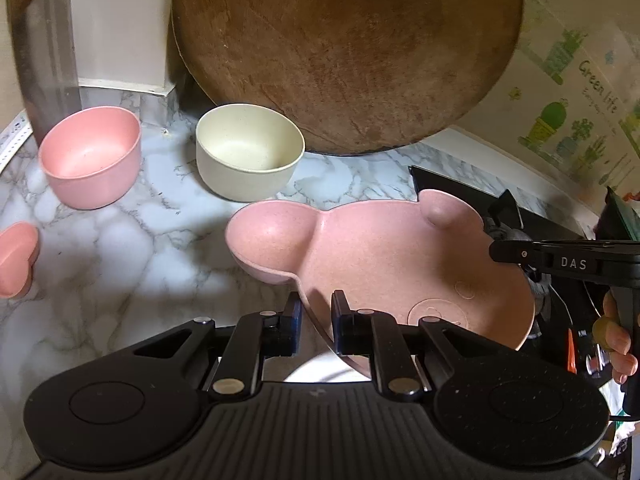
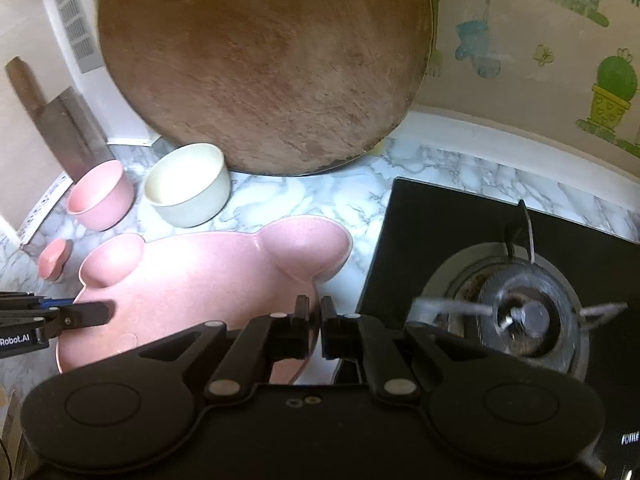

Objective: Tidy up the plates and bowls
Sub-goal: 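Lift the pink bear-shaped plate with both grippers and carry it toward the stacked plates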

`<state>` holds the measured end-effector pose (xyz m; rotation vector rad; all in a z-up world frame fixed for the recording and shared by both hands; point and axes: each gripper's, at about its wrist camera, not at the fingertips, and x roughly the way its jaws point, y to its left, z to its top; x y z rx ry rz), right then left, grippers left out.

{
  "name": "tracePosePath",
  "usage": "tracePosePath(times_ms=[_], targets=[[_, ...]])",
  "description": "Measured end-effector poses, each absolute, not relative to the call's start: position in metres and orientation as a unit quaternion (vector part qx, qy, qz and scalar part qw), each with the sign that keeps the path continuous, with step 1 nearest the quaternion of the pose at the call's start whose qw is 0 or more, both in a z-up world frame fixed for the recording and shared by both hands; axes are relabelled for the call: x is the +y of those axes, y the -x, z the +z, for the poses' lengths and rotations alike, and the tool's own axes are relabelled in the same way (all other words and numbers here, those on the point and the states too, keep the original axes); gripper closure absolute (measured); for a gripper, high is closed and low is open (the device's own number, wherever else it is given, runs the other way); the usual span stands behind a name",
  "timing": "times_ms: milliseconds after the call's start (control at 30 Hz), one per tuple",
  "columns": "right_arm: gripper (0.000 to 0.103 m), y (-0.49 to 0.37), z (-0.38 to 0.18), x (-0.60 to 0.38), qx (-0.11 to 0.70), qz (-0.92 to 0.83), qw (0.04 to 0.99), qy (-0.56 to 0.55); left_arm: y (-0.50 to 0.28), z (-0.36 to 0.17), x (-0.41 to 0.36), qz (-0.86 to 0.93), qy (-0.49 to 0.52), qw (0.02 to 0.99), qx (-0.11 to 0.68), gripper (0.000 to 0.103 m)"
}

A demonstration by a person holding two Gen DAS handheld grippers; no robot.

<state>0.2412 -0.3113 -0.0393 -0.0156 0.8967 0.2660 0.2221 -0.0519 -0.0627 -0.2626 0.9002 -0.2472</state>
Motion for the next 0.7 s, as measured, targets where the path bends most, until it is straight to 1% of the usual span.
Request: tracePosePath(times_ms=[300, 700], targets=[[0.097, -0.184, -0.036, -0.306, 0.418, 0.132, 0.899, 0.003, -0.175, -0.054, -0.046, -0.123, 0.110, 0.894, 0.417, 0.089], [0.096, -0.129, -0.051, -0.294, 0.398, 0.132, 0.908, 0.011, -0.136, -0.069, -0.038, -0.116, 0.106, 0.896, 0.416, 0.089]])
